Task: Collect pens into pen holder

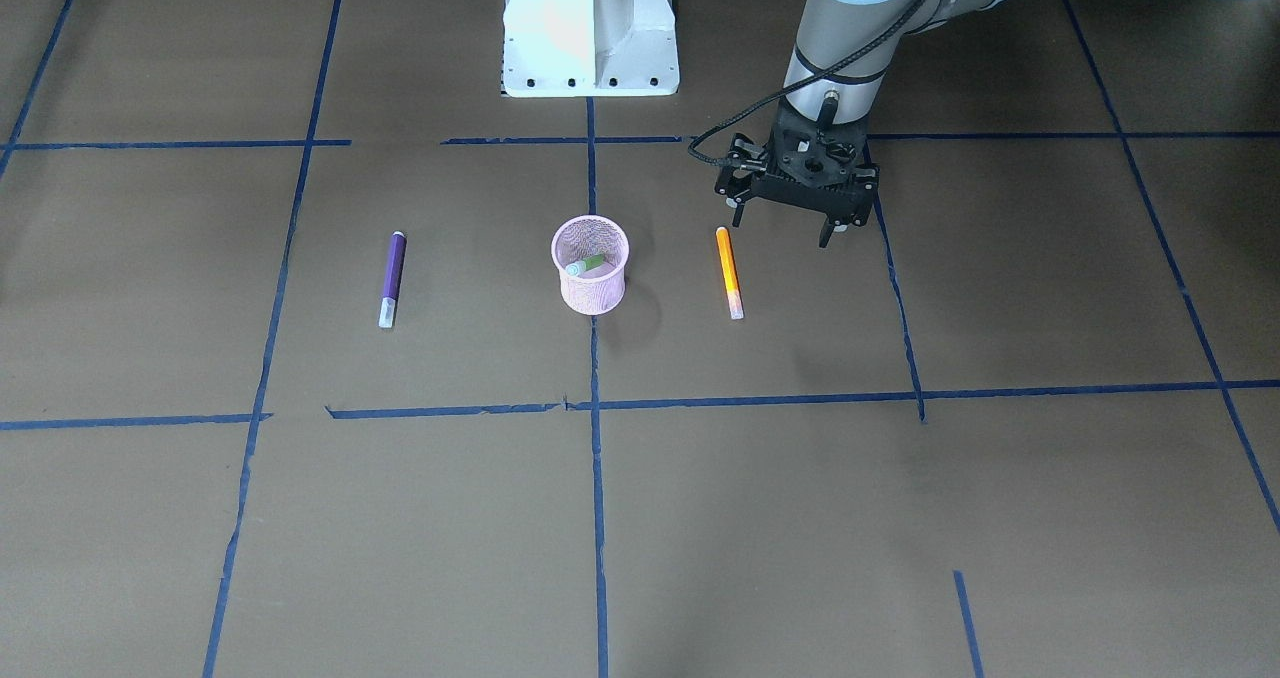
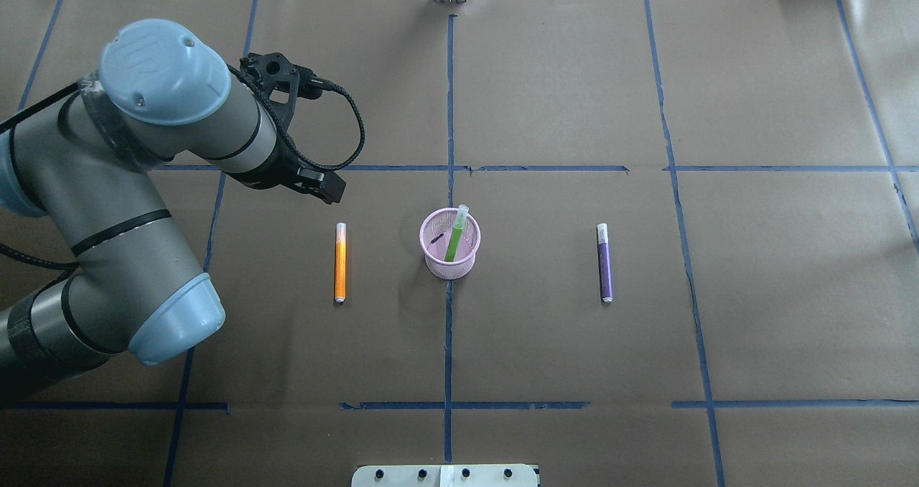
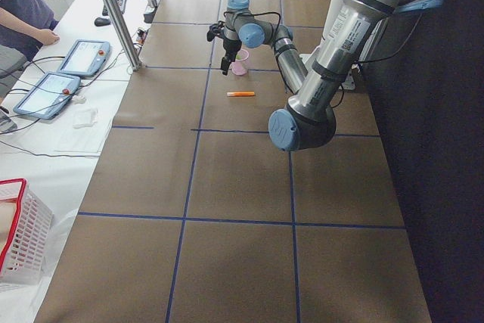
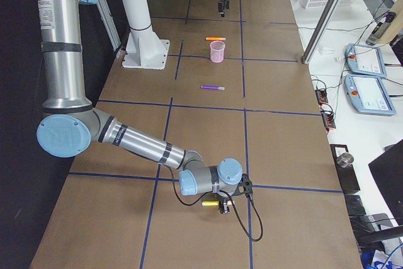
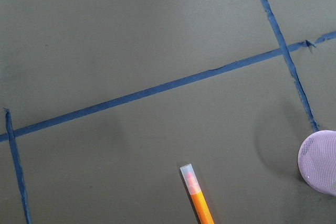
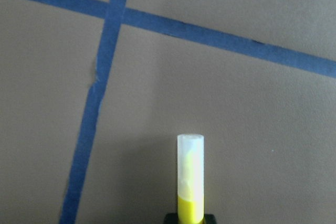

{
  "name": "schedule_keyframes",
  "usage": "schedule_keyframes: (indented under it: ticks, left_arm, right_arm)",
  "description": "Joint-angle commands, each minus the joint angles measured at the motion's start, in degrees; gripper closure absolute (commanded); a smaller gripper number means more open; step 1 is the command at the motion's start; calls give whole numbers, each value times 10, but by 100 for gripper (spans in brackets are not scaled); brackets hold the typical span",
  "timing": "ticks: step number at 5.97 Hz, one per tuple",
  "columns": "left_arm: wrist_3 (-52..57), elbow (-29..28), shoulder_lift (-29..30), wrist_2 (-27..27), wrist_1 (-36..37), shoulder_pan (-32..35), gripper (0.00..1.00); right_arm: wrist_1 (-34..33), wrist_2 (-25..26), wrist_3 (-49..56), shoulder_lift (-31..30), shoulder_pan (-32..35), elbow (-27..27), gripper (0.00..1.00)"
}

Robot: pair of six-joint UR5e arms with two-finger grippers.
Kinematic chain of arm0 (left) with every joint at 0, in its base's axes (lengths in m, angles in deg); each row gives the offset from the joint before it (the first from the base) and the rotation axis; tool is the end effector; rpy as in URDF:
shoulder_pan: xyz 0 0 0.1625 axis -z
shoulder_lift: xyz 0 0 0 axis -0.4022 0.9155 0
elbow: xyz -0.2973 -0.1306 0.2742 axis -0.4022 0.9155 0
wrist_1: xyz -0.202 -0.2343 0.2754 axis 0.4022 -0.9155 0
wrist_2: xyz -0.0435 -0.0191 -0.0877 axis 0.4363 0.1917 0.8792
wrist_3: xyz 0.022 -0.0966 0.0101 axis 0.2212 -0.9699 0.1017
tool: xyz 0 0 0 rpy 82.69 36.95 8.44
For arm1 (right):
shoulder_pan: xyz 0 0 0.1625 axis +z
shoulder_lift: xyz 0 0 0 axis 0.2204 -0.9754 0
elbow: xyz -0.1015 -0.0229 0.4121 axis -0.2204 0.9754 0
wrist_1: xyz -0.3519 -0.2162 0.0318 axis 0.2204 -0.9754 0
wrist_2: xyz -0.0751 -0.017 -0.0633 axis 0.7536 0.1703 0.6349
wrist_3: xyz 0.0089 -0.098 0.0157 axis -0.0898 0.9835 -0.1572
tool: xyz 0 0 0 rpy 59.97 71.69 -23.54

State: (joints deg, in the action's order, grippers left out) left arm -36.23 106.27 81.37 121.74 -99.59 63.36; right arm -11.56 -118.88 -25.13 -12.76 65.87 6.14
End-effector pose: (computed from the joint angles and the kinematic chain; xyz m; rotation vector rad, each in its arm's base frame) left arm 0.3977 -0.4595 0.2088 0.2914 0.8021 0.2146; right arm -0.0278 -0.4843 0.8033 0.0718 -0.7211 -0.2270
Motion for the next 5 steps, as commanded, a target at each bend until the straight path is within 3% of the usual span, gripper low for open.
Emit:
schedule_keyframes:
  ticks: [1, 3, 5]
  left_arm:
    - [1, 0, -1, -1, -1, 0, 0]
    - [3, -4, -5, 0, 2, 1, 0]
    - [3, -3, -11, 22, 10, 9, 0]
  right_arm:
    - [0, -4, -7, -3, 4, -53, 100]
    - [12, -16, -58, -1, 8, -160, 100]
    - [88, -14, -331, 1, -6, -270, 99]
